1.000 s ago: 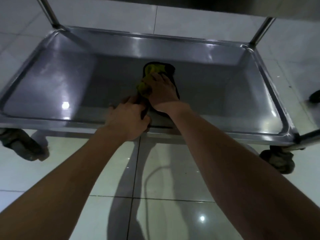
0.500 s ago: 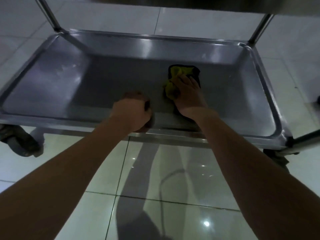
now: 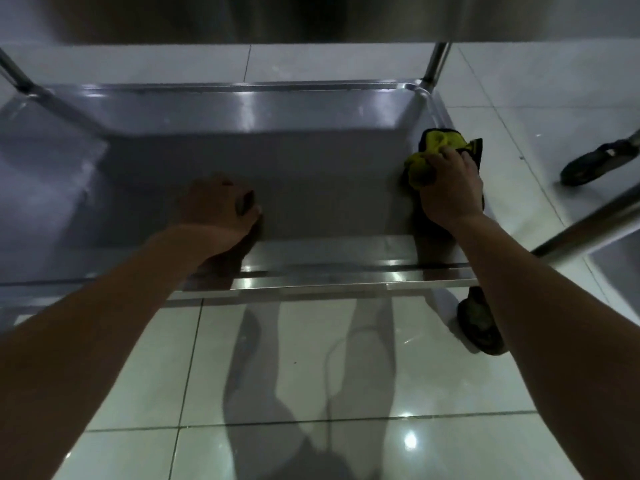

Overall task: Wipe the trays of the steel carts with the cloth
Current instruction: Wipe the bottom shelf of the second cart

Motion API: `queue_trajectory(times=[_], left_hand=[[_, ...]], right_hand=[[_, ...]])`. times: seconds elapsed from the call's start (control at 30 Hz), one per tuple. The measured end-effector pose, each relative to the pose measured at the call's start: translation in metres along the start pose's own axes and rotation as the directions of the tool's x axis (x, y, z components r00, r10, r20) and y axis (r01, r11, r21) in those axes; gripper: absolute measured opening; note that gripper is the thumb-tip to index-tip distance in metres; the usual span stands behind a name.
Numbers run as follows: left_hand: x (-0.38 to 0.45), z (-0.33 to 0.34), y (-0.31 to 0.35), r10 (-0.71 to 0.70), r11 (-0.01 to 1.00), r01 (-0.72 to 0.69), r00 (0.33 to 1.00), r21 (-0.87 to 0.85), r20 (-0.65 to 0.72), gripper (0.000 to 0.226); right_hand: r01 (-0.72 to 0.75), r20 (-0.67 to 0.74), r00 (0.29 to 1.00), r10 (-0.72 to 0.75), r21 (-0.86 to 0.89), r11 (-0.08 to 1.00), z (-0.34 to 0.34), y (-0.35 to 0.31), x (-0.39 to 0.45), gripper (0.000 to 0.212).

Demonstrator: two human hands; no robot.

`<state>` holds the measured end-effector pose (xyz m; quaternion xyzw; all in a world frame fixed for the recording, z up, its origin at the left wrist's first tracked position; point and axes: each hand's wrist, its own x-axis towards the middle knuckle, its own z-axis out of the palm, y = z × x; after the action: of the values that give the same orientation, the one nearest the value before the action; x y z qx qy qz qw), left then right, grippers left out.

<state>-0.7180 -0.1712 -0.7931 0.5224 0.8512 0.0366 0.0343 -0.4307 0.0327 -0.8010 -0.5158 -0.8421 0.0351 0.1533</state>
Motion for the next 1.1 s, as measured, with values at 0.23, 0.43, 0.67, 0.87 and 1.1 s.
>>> queue_trajectory(times=[0.23,0.43,0.67,0.87,1.1], left_hand=[[0.005,0.013,-0.01,0.034,0.999,-0.034,0.998,-0.007,0.046,0.052],[-0.008,0.02,-0.019,0.059,0.997,-0.062,0.996,0.04,0.072,0.055],[-0.016,0.017,-0.028,0.082,0.997,-0.081,0.995,-0.009,0.049,0.056],[-0.017,0.018,-0.024,0.048,0.998,-0.05,0.998,0.028,0.046,0.052],[-0.017,0.017,-0.02,0.026,1.0,-0.027,0.992,0.011,0.126,0.053]], right_hand=[[0.025,0.067,0.997,-0.029,0.06,0.998,0.02,-0.033,0.012,0.048],[0.168,0.245,0.948,-0.201,0.151,0.974,0.053,-0.153,0.037,0.054],[0.362,0.313,0.845,-0.433,0.26,0.895,0.076,-0.245,0.041,0.055],[0.391,0.225,0.86,-0.458,0.284,0.875,0.073,-0.223,0.03,0.053],[0.09,0.106,0.988,-0.108,0.164,0.982,0.045,-0.107,0.034,0.046]])
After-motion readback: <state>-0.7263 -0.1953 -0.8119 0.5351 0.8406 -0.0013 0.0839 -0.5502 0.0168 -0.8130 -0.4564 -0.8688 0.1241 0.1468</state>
